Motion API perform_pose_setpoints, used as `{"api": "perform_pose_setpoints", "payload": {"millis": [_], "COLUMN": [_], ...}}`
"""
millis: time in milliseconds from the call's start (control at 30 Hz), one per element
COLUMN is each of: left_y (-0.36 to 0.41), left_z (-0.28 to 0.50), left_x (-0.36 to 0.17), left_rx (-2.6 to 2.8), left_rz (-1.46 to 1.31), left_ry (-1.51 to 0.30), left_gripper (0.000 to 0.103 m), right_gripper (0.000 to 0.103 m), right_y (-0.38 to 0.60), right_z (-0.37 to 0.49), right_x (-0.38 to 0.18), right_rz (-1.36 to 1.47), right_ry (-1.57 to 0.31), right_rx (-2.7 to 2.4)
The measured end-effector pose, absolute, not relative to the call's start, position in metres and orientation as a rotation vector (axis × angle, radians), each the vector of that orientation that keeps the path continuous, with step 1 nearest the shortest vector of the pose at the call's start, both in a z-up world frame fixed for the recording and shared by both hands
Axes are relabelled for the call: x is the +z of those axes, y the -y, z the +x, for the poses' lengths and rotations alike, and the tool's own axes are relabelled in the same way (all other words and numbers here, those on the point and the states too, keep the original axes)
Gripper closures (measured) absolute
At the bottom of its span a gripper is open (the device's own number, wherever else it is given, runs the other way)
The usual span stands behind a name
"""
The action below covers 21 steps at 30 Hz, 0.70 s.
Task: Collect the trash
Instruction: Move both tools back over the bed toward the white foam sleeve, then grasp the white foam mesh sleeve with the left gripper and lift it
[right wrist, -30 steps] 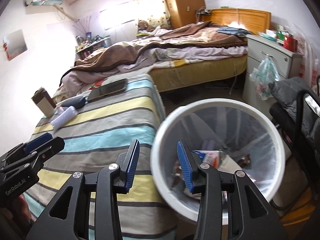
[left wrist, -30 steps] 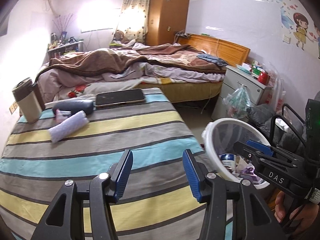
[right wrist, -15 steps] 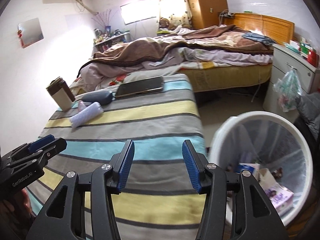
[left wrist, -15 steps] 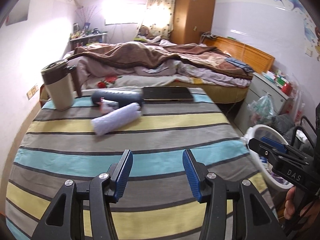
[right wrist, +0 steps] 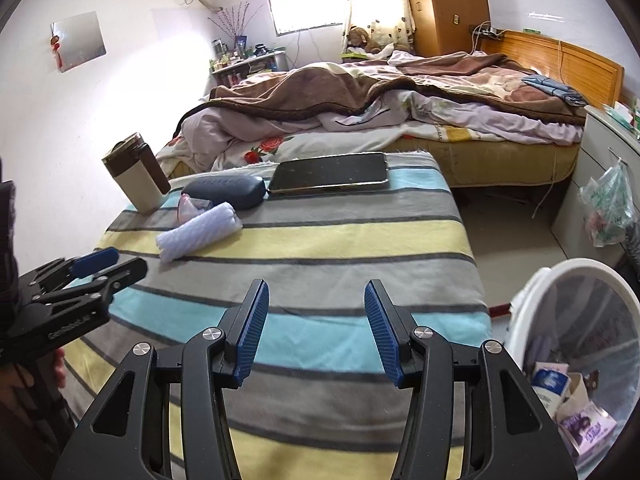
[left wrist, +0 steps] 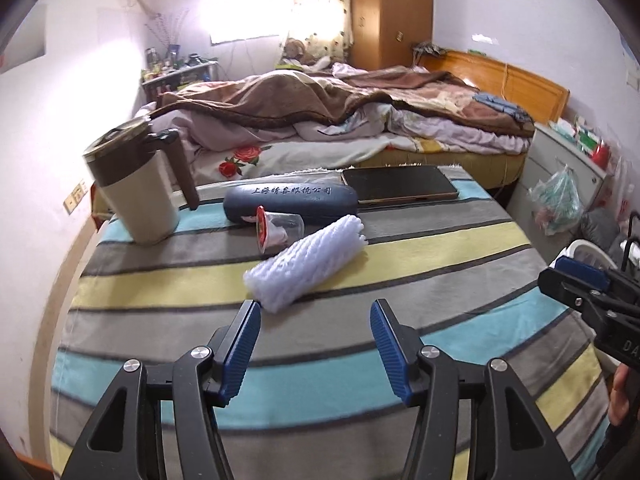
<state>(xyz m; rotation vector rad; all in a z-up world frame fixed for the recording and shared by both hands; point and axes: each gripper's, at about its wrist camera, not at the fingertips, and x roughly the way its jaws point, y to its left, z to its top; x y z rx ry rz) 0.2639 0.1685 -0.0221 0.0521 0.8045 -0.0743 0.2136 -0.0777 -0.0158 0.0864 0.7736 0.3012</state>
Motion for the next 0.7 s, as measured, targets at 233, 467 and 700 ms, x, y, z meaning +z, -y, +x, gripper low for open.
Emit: {"api": "perform_pose_setpoints", "payload": {"millis": [233,467,700], "left_y": [-0.166,-0.161,-0.165], "left_z": [0.307,0.334,0.335], "left_x": [-0.040,-0.060,-0.063], "left_rx": [-0.088,-0.127,-0.113], "left_rz": [0.171,0.235,0.231], "left_ry": [-0.847,-0.902,-0.893], "left_gripper": [0.045,0.045,0.065], "right_gripper": [0.051,0.051,0.051], "right_y": [0.068,0.062,0.056], "right_z": [0.229,0.241,0.244], "right_x": [-0.022,-0.025,-0.031], "right_rz": [0.085,0.082,0.079], "right_ry": [-0.796,-0.811,-0.831], "right_rx": [0.293,0.285,0.289]}}
